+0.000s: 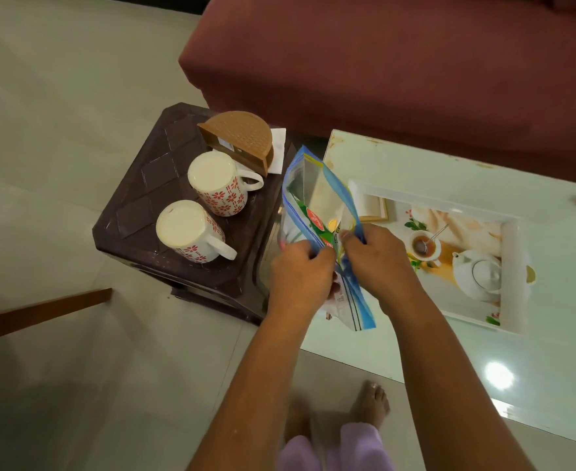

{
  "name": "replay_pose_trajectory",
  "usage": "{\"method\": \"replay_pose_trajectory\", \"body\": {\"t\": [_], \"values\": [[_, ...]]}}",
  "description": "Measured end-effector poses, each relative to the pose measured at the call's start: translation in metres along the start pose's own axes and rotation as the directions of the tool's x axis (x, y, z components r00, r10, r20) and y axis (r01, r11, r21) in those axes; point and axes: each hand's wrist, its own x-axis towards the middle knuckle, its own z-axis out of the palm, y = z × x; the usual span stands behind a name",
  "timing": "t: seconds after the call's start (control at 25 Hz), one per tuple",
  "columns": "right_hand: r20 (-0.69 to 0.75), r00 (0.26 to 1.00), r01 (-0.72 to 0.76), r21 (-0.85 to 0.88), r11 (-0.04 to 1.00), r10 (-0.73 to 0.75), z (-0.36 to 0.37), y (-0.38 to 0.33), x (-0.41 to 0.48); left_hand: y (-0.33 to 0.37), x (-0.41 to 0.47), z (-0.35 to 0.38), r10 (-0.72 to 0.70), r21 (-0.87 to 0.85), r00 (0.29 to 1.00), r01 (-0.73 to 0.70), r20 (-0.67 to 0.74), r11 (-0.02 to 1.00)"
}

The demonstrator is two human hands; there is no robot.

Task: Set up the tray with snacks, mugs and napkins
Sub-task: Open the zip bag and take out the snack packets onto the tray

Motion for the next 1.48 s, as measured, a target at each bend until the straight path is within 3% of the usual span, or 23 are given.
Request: {"method": "replay_pose_trajectory", "body": {"t": [0.16,0.24,0.36,0.44,0.6,0.72,0.84,0.88,0.96,1.0,1.04,1.12,1.16,1.24,1.36,1.48], "values": [[-0.158,0.963,-0.190,0.181,0.965,0.220,-0.024,0.017,0.004,0.000,0.011,-0.019,0.080,-0.035,0.977,-0.089,-0.197,0.995],[-0.047,0.953,-0.274,0.295,0.915,0.300,-0.030,0.013,0.001,-0.002,0.011,-0.024,0.087,-0.068,0.977,-0.102,-0.196,0.992],[0.241,0.912,-0.373,0.148,0.916,0.332,-0.020,0.001,-0.003,0.000,0.007,-0.013,0.091,-0.112,0.976,-0.114,-0.199,0.987],[0.294,0.899,-0.357,0.061,0.932,0.325,-0.016,-0.002,-0.005,0.000,0.006,-0.007,0.106,-0.108,0.967,-0.134,-0.234,0.985],[0.084,0.960,-0.274,0.064,0.960,0.268,-0.031,0.008,0.000,-0.009,0.011,-0.018,0.119,-0.056,0.936,-0.145,-0.331,0.988],[0.002,0.957,-0.290,0.028,0.957,0.290,-0.039,0.011,-0.004,-0.009,0.011,-0.023,0.124,-0.038,0.928,-0.146,-0.351,0.989],[-0.190,0.975,-0.164,-0.286,0.944,0.112,-0.038,0.010,-0.018,-0.008,0.011,-0.030,0.186,0.004,0.942,-0.193,-0.278,0.981],[-0.289,0.956,-0.059,-0.358,0.932,-0.050,-0.038,0.006,-0.022,-0.008,0.011,-0.033,0.221,0.030,0.949,-0.219,-0.225,0.975],[-0.377,0.842,0.235,-0.385,0.892,-0.385,-0.035,-0.005,-0.025,-0.006,0.011,-0.037,0.270,0.075,0.953,-0.261,-0.140,0.962],[-0.345,0.811,0.344,-0.373,0.862,-0.473,-0.030,-0.010,-0.023,-0.004,0.011,-0.038,0.272,0.064,0.956,-0.266,-0.113,0.962],[-0.264,0.828,0.396,-0.348,0.850,-0.494,-0.024,-0.014,-0.017,-0.002,0.011,-0.037,0.265,0.040,0.960,-0.263,-0.093,0.964],[0.010,0.913,0.385,-0.353,0.853,-0.408,-0.009,-0.012,-0.002,0.000,0.011,-0.035,0.273,0.010,0.960,-0.272,-0.066,0.962],[0.179,0.919,0.393,-0.388,0.833,-0.351,-0.002,-0.009,0.004,0.000,0.010,-0.034,0.280,0.012,0.959,-0.280,-0.051,0.960],[0.446,0.855,0.471,-0.455,0.756,-0.265,0.013,0.002,0.011,-0.002,0.009,-0.033,0.283,0.012,0.959,-0.283,-0.025,0.959],[0.540,0.804,0.552,-0.521,0.651,-0.249,0.032,0.021,0.016,-0.008,0.008,-0.030,0.274,0.003,0.962,-0.274,0.010,0.962],[0.460,0.827,0.534,-0.465,0.706,-0.323,0.035,0.030,0.014,-0.011,0.007,-0.028,0.278,-0.018,0.960,-0.278,0.020,0.961]]}}
